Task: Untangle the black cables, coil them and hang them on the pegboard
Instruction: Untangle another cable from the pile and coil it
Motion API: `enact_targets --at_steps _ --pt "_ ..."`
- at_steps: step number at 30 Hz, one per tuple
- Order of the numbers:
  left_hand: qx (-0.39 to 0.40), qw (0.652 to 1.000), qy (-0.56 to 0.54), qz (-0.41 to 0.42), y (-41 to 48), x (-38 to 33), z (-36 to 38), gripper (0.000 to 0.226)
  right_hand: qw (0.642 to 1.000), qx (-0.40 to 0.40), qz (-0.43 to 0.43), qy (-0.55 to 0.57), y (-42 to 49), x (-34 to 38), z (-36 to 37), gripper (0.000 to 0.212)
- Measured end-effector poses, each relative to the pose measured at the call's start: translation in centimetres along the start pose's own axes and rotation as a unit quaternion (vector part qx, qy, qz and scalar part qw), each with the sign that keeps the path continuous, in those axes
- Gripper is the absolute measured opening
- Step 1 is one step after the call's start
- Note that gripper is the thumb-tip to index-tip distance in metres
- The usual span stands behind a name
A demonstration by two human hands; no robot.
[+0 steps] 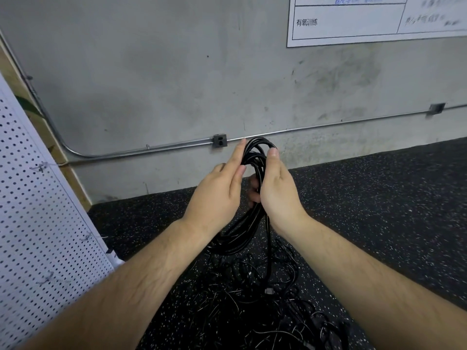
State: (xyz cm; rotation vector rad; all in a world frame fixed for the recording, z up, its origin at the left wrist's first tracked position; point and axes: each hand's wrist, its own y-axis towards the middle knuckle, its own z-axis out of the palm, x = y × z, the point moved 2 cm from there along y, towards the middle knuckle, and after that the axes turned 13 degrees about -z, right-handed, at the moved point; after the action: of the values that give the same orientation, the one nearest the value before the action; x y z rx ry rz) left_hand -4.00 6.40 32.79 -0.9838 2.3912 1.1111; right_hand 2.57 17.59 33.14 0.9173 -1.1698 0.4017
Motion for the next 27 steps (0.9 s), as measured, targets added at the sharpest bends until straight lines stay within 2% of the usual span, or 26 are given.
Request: enact_targets --at_steps 5,7,8,10,12,13,14,16,18,22,24,27 --pt "-0.028 0.999 0.027 0.011 -0.3 -0.1 -0.8 0.055 1.0 0.007 -0.023 -0.009 0.3 0.4 0.6 0.045" --pt "0.021 0.995 -0.074 -0.061 -0.1 0.0 -0.8 0.056 0.999 0.033 -0.003 0.02 0.4 0.9 0.5 0.043" --pt "0.065 0.977 -0.161 -0.126 0.1 0.1 -0.8 0.055 0.998 0.047 0.006 0.036 0.6 1.1 0.3 0.042" --pt "0.159 0.906 -0.316 -0.233 0.1 0.2 -0.9 0.041 0.997 0.066 0.016 0.046 0.8 1.0 0.0 0.043" --pt "0.243 0.836 -0.413 -0.267 0.0 0.2 -1.6 0.029 0.998 0.06 0.024 0.01 0.8 0.4 -0.2 0.046" --pt "0.28 0.808 -0.44 -0.273 0.0 0.2 -2.0 0.028 0.998 0.058 0.025 -0.014 0.9 -0.1 -0.2 0.047" --pt "0.301 0.796 -0.446 -0.277 0.0 0.4 -2.4 0.028 0.997 0.064 0.026 -0.024 0.9 -0.5 -0.1 0.05" --pt "0.291 0.814 -0.417 -0.281 0.2 0.9 -2.7 0.021 0.995 0.089 0.029 -0.035 0.8 -1.2 0.2 0.061" --pt "0.247 0.844 -0.392 -0.271 0.4 1.2 -2.6 0.017 0.993 0.111 0.034 -0.035 0.7 -1.2 0.4 0.069" --pt "0.151 0.875 -0.395 -0.234 1.0 1.3 -3.3 0.018 0.973 0.217 0.065 -0.044 0.0 -2.1 -0.1 0.087" --pt "0.107 0.879 -0.405 -0.228 1.7 1.6 -4.2 0.017 0.958 0.269 0.081 -0.053 -0.9 -3.2 -0.7 0.06" --pt "0.043 0.876 -0.412 -0.245 2.6 2.6 -5.7 0.018 0.919 0.347 0.097 -0.16 -1.7 -6.3 -1.5 0.027"
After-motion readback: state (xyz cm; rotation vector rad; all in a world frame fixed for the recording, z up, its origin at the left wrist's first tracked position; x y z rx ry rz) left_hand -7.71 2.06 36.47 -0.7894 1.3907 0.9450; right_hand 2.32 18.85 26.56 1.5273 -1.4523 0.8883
